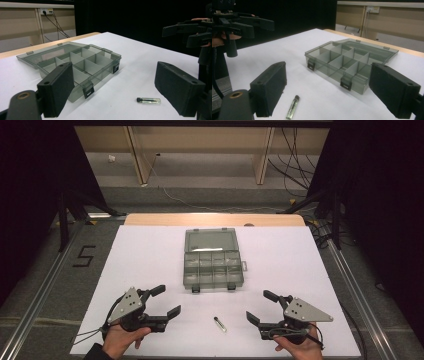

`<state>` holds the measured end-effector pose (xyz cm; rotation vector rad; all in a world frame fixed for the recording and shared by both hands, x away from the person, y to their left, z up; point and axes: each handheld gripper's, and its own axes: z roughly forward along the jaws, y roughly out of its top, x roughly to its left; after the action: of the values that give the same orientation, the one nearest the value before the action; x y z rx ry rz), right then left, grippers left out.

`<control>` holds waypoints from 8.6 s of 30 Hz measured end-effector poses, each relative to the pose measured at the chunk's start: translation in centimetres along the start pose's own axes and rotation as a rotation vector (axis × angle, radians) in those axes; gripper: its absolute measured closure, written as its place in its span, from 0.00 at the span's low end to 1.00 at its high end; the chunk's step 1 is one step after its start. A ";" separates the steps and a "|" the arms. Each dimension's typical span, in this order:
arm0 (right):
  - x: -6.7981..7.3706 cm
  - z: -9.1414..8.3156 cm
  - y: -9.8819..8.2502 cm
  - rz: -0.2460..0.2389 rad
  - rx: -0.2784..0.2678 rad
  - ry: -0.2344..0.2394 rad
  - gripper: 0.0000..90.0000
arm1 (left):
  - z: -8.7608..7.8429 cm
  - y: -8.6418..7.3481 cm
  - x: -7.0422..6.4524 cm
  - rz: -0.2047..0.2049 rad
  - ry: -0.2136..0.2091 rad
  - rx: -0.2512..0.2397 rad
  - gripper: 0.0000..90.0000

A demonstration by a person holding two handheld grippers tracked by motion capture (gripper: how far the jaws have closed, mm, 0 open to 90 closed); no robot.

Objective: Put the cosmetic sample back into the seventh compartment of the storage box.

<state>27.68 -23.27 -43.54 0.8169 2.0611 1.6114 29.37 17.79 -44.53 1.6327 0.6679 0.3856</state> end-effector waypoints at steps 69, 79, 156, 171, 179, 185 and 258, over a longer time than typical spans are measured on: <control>-0.1 0.1 -0.2 0.020 0.004 0.021 0.18 | 8.7 1.4 -3.0 0.340 -0.280 0.438 0.23; 0.0 0.1 -0.1 0.011 0.009 0.016 0.18 | 11.5 1.6 -4.3 0.440 -0.378 0.551 0.26; 0.1 0.0 0.0 0.005 0.006 0.021 0.18 | 17.2 0.3 -6.7 0.572 -0.551 0.992 0.89; 0.0 0.1 0.0 -0.017 -0.018 0.011 0.18 | 17.1 1.4 -5.8 0.508 -0.479 0.954 0.89; 0.1 0.0 0.0 0.002 0.003 0.023 0.18 | 16.9 2.6 -4.5 0.439 -0.368 0.903 0.89; 0.1 0.0 0.0 0.006 0.011 0.021 0.18 | 16.9 3.1 -4.0 0.375 -0.312 0.882 0.89; 0.0 0.2 -0.1 0.017 -0.010 0.037 0.18 | 22.9 6.7 2.7 0.067 -0.017 0.809 0.89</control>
<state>27.78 -23.09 -43.68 0.8092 2.0745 1.6564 46.49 1.14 -42.32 2.4231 0.8144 0.1442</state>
